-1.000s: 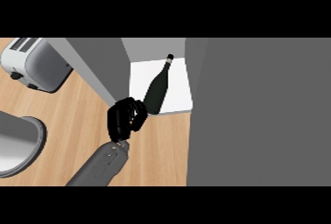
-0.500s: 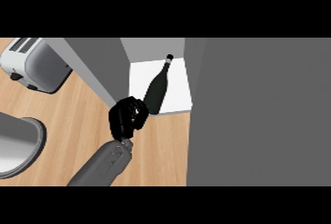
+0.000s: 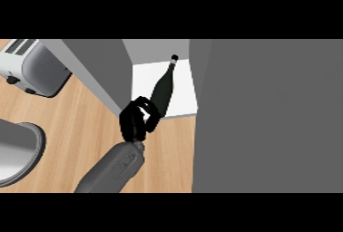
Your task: Pick up the wine, place it into the cabinet and close the cabinet
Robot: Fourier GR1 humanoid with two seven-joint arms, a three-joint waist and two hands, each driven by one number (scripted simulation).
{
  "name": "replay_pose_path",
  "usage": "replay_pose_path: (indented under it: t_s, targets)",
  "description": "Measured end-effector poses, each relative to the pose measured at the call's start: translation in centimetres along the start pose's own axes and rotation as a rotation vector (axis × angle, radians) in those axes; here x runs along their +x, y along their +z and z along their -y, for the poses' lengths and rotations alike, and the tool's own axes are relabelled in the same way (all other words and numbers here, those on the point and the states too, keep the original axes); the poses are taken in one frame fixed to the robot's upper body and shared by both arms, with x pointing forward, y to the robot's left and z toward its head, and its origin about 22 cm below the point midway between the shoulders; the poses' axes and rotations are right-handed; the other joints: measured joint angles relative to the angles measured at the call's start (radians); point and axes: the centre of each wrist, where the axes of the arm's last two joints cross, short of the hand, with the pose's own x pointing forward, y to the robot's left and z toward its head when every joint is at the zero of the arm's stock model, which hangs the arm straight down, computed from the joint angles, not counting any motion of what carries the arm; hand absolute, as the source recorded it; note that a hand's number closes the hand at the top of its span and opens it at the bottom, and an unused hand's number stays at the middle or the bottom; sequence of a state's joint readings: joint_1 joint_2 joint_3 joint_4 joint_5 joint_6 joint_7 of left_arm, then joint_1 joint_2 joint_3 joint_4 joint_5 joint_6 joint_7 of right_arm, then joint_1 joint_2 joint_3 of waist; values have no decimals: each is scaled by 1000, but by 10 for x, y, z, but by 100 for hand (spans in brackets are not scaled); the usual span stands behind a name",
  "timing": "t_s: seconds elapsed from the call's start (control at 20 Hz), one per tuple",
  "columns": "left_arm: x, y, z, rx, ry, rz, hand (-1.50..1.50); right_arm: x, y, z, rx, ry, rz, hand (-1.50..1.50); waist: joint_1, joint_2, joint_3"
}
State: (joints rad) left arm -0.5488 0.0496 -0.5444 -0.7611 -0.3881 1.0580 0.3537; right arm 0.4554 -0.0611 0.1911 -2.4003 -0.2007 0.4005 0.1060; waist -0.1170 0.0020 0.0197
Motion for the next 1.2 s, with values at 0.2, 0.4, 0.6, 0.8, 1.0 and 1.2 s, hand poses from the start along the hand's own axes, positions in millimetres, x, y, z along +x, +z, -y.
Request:
replay_pose_path:
  t_s: [0.2,0.4,0.6,0.8,1.0,1.2]
  targets:
    - [37,-26,2,-34,-52,107,-150,0,0,1,-4,0,1,-150,-6,6,-6]
    - [69,-51,3,-54,-107,131,-150,0,3,3,-8,4,0,-150,-10,18,-13]
    - [85,-66,4,-61,-140,125,-150,0,4,2,0,-5,-1,-150,-16,30,-19]
    - [92,-72,3,-50,-98,132,-150,-1,6,0,5,-17,-11,-150,-15,35,-22]
    - [104,-77,-1,-65,-7,154,-150,-1,6,-1,4,-30,-12,-150,-9,35,-23]
    - [103,-78,-3,-65,79,177,-150,-2,7,-3,11,-38,-16,-150,-2,32,-23]
